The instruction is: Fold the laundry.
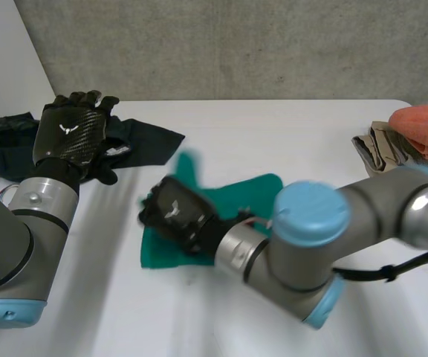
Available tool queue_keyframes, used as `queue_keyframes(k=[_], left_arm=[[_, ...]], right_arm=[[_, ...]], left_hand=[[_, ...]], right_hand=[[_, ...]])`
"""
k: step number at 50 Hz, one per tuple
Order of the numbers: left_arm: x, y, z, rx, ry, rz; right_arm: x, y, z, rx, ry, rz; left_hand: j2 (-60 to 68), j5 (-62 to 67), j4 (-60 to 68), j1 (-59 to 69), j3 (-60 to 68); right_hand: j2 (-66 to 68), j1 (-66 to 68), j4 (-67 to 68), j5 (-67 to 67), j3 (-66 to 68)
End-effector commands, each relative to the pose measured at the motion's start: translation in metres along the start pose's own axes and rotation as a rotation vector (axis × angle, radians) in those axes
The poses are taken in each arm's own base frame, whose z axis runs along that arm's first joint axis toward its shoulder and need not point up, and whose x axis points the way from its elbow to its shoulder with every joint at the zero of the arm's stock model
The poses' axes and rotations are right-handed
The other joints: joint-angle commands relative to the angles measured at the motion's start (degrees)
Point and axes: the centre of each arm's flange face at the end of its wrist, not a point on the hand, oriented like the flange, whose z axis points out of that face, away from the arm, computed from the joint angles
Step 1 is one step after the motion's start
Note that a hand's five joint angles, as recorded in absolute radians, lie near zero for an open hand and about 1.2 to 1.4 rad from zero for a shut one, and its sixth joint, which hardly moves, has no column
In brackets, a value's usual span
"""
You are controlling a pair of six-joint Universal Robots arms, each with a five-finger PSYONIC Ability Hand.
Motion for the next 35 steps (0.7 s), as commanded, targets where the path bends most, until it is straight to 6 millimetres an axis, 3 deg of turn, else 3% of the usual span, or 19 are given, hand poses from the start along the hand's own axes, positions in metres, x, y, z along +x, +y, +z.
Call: queue_keyframes(k=[1,5,7,9,10,14,18,21,22,23,24,25,28,31,35], left_arm=[[0.002,0.002,0.002,-0.004,0.007,0.003],[0.005,-0.002,0.003,0.019,0.017,-0.003],[0.010,-0.007,0.003,0.035,0.035,-0.006],[0.018,-0.010,0.003,0.047,0.055,-0.006],[0.022,-0.009,0.003,0.047,0.066,-0.007],[0.052,-0.007,-0.001,0.043,0.148,-0.008],[0.061,-0.004,-0.004,0.035,0.175,-0.007],[0.063,0.001,-0.005,0.022,0.180,-0.005],[0.063,0.002,-0.005,0.018,0.183,-0.006],[0.063,0.003,-0.005,0.016,0.182,-0.005],[0.063,0.003,-0.005,0.014,0.182,-0.007],[0.063,0.003,-0.006,0.014,0.182,-0.007],[0.061,0.001,-0.006,0.016,0.172,-0.007],[0.056,-0.002,-0.006,0.018,0.161,-0.006],[0.042,-0.014,-0.005,0.045,0.111,-0.009]], right_arm=[[-0.011,0.017,0.003,-0.084,0.011,0.033],[0.013,0.001,-0.013,-0.180,0.139,0.089],[0.036,0.005,-0.029,-0.255,0.222,0.135],[0.055,0.013,-0.043,-0.305,0.272,0.170],[0.066,0.027,-0.058,-0.371,0.295,0.210],[0.072,0.057,-0.088,-0.508,0.303,0.296],[0.074,0.079,-0.108,-0.598,0.320,0.327],[0.076,0.093,-0.118,-0.652,0.322,0.326],[0.079,0.100,-0.122,-0.676,0.326,0.301],[0.081,0.103,-0.123,-0.689,0.328,0.282],[0.083,0.105,-0.124,-0.695,0.329,0.265],[0.084,0.105,-0.123,-0.692,0.329,0.247],[0.099,0.101,-0.115,-0.634,0.382,0.197],[0.113,0.080,-0.097,-0.510,0.440,0.162],[0.101,0.018,-0.060,-0.272,0.404,0.150]], left_hand=[[-1.7,-2.6,-1.5,-0.8,-2.1],[-1.7,-2.6,-1.5,-0.8,-2.1],[-1.7,-2.6,-1.5,-0.8,-2.1],[-1.7,-2.6,-1.5,-0.8,-2.1],[-1.7,-2.6,-1.5,-0.8,-2.1],[-1.7,-2.6,-1.5,-0.8,-2.1],[-1.7,-2.6,-1.5,-0.8,-2.1],[-1.7,-2.6,-1.5,-0.8,-2.1],[-1.7,-2.6,-1.5,-0.8,-2.1],[-1.7,-2.6,-1.5,-0.8,-2.1],[-1.7,-2.6,-1.5,-0.8,-2.1],[-1.7,-2.6,-1.5,-0.8,-2.1],[-1.7,-2.6,-1.5,-0.8,-2.1],[-1.7,-2.6,-1.5,-0.8,-2.1],[-1.5,-2.4,-1.3,-0.7,-1.9]], right_hand=[[-55.3,-53.1,-56.0,-55.3,-55.6],[-55.3,-53.1,-56.0,-55.3,-55.6],[-55.3,-53.1,-56.0,-55.3,-55.6],[-55.3,-53.1,-56.0,-55.3,-55.6],[-55.3,-53.1,-56.0,-55.3,-55.6],[-55.3,-53.1,-56.0,-55.3,-55.6],[-55.3,-53.1,-56.0,-55.3,-55.6],[-38.4,-36.2,-39.1,-38.5,-38.8],[-15.6,-13.3,-16.2,-15.6,-15.9],[-1.2,1.0,-1.9,-1.2,-1.5],[12.0,14.2,11.3,11.9,11.6],[14.7,16.9,14.0,14.7,14.4],[14.7,16.9,14.0,14.7,14.4],[14.7,16.9,14.0,14.7,14.4],[14.7,16.9,14.0,14.7,14.4]])
